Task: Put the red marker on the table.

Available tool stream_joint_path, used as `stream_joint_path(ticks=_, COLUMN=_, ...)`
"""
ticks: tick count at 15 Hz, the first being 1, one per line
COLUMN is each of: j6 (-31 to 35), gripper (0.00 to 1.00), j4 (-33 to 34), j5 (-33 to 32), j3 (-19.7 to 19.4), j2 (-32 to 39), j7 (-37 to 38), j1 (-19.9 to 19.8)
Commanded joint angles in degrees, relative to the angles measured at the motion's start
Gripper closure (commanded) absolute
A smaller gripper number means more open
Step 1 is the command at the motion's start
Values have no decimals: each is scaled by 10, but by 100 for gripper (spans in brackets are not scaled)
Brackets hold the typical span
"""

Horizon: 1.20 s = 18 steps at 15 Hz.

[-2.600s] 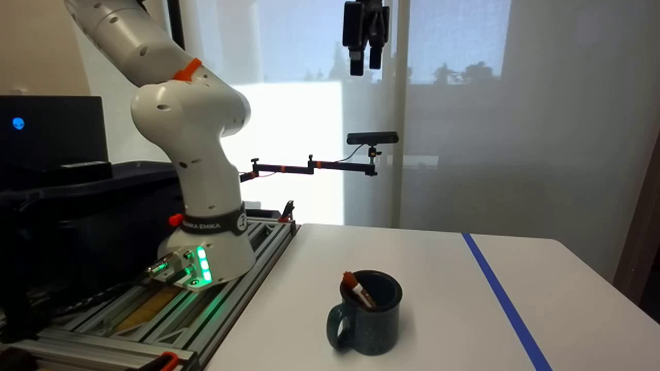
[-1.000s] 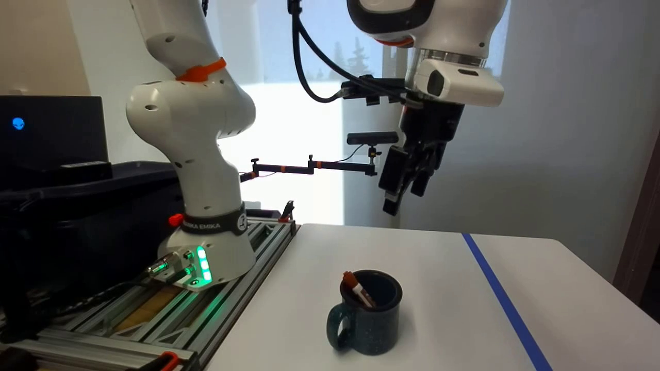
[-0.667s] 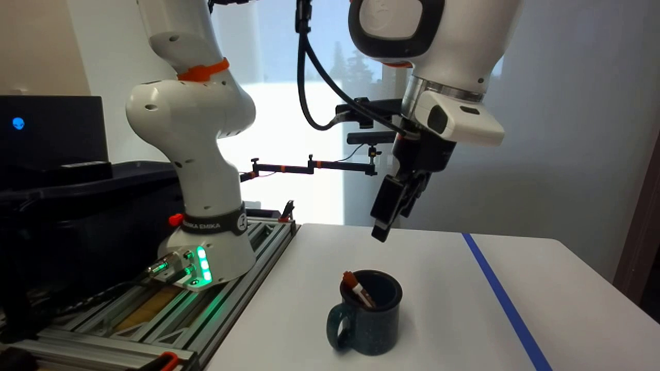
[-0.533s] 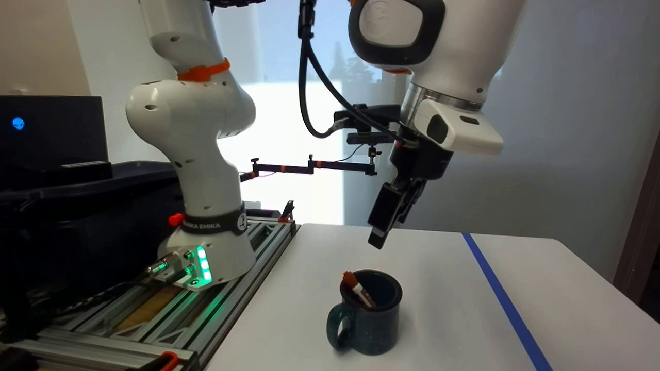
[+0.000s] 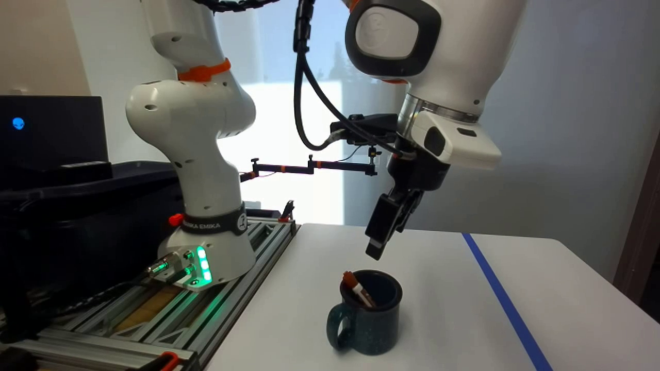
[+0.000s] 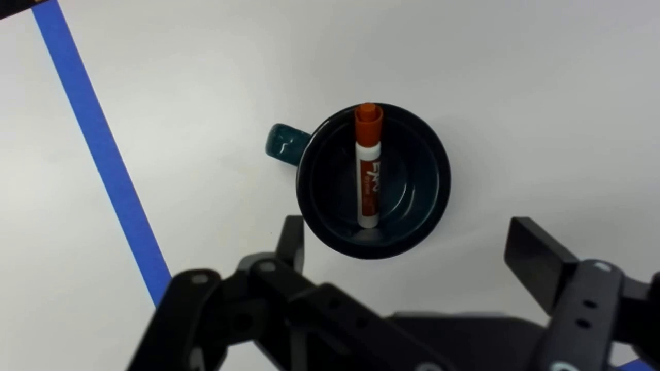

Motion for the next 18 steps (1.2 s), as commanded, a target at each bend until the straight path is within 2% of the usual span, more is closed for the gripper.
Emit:
stream_joint_path(ticks=1, j6=2, gripper=0, j4=-2, j5=1, j3=-2, j2=9, j7=1, j1=1)
stream_joint_path(ticks=13, j6=35, gripper=0, j4=-5, j5=2, j3=-3, j2=70, j7=-31, j1=1)
stream_joint_path(ticks=14, j6=36, gripper=7, j4=-4, j5=5, j3=-3, j2=75, j7=-42, j1=1)
stream_joint_path(ticks=15, j6=40, gripper=22, j4=-4, j5=7, j3=-3, j2=79, j7=-54, j1=1)
stream_joint_path(ticks=16, j6=42, gripper=31, j4=-4, j5=8, j3=-3, j2=82, j7=-60, j1=1)
stream_joint_path(ticks=17, j6=42, gripper=31, j4=-3, j5=12, j3=-3, j2=86, j7=-71, j1=0)
stream_joint_path(ticks=18, j6=44, gripper=38, j4=-3, j5=16, j3=-3, j2=88, j7=-83, j1=0)
